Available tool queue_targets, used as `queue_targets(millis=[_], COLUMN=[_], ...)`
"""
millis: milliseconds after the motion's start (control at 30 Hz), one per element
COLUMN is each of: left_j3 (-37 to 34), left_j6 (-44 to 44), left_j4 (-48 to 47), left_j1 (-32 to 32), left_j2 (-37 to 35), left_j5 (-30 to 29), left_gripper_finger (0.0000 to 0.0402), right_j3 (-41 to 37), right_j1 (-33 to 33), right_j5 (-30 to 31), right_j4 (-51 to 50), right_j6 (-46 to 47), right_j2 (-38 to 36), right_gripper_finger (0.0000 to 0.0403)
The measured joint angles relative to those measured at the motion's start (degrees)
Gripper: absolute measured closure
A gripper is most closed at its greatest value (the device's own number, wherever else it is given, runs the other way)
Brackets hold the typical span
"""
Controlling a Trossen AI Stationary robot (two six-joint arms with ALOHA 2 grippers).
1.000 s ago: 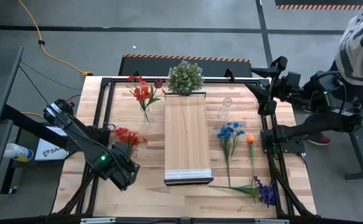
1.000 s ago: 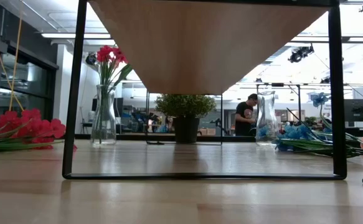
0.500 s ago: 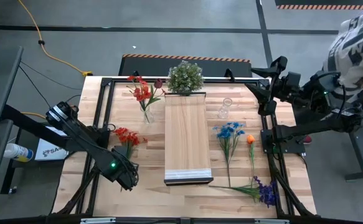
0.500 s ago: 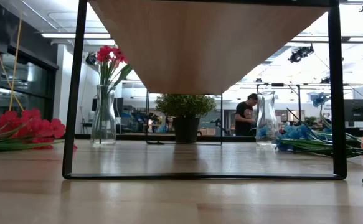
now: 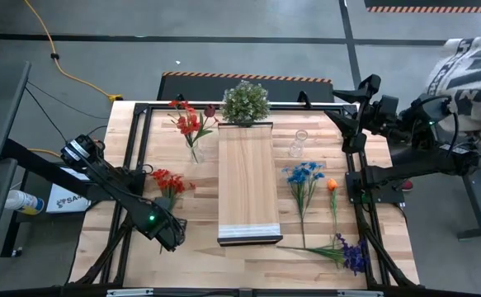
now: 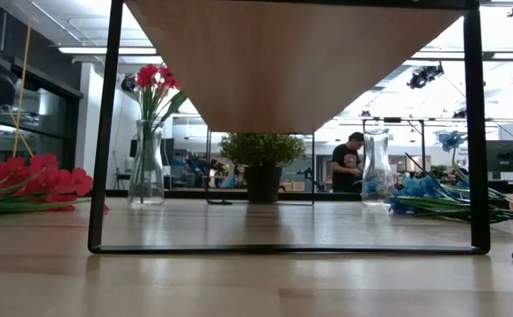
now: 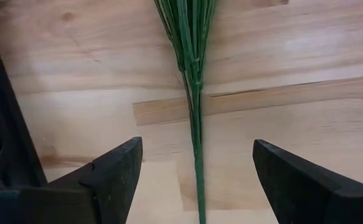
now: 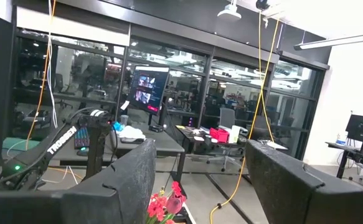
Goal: Pick and place flowers into a vace then onto a shelf
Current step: Put the orange flowers into the left transparent vase
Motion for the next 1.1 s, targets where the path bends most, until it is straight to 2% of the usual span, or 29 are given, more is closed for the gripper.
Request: queue_targets(millis=[233, 500, 1100], left_j3=[-1.48, -8.49, -5.58], left_j6=[0.06, -0.63, 2.27], left_j4=[1.39, 13.4, 12.4], left_j1=[0.02, 0.04, 0.04], left_j2=[-0.02, -0.43, 0.09], left_j5=[-0.9, -0.4, -0.29], left_gripper_finger=[0.0064, 0.0064, 0.0064], right_j3=[-0.02, -0.02, -0.02], right_j1=[0.02, 0.0, 0.02], right_j5=[0.0, 0.0, 0.0], right_j4=[-0.02, -0.01, 0.02], right_j6=[0.0, 0.99, 1.07], right_j2=[0.0, 0.0, 0.0], right_gripper_finger=[0.0167, 0.0167, 0.0167])
